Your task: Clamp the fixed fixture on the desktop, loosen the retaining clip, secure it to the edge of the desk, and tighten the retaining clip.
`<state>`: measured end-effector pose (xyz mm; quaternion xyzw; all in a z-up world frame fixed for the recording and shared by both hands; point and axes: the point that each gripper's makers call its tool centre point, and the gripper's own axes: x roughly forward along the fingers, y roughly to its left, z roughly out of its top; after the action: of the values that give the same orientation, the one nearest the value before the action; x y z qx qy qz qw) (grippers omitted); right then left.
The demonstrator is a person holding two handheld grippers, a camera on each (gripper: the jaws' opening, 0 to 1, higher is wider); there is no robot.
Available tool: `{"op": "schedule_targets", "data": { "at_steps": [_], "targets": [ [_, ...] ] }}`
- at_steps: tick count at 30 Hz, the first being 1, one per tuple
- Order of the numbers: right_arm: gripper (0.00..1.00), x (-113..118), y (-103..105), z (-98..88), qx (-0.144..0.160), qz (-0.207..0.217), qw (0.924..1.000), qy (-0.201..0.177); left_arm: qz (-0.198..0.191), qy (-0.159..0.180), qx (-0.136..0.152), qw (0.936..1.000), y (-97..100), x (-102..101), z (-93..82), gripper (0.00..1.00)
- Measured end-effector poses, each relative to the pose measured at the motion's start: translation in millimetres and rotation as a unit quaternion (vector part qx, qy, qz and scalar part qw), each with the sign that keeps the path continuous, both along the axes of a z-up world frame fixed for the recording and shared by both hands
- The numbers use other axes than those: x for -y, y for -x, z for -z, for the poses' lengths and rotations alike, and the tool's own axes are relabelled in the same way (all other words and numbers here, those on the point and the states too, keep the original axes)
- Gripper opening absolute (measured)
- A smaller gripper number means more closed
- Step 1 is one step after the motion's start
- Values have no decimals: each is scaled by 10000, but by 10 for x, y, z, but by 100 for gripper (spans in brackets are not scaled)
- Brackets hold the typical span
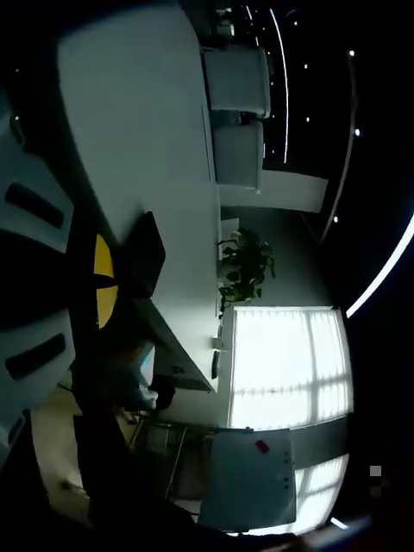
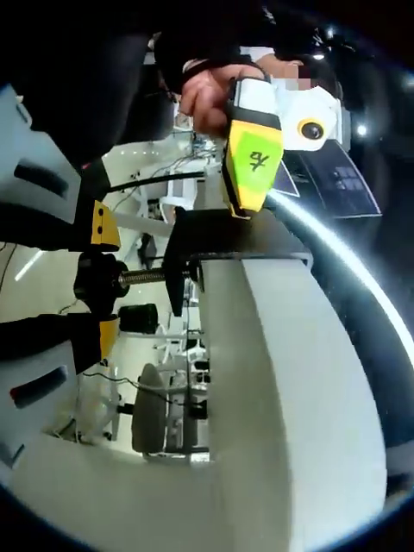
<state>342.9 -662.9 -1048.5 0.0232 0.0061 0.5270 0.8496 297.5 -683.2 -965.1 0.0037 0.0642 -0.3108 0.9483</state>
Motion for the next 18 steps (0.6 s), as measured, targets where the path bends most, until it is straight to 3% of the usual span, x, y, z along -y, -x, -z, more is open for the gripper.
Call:
{"op": "schedule_targets", "data": {
  "at_steps": [5, 11, 13, 14, 16, 18],
  "targets": [
    [26, 4, 14, 1, -203, -222, 9994, -154, -277, 322, -233, 9988, -7, -23, -2, 1],
    [26, -6, 24, -1, -153, -165, 9997, -58, -302, 191, -120, 9993, 12, -13, -4, 1],
    [27, 14, 1, 15, -219, 47, 9997, -41, -329, 222, -132, 9991, 11, -16, -6, 1],
    [31, 96, -69, 22, -259, 463, 9986, -43, -334, 260, -141, 9990, 11, -17, -7, 1],
    [36, 123, -51, 37, -113, 813, 9966, -4, -323, 306, -120, 9989, 11, -17, -9, 1],
    [39, 200, -81, 120, -15, 1484, 9887, 211, -274, 310, -105, 9991, 11, -3, -9, 1]
  ]
}}
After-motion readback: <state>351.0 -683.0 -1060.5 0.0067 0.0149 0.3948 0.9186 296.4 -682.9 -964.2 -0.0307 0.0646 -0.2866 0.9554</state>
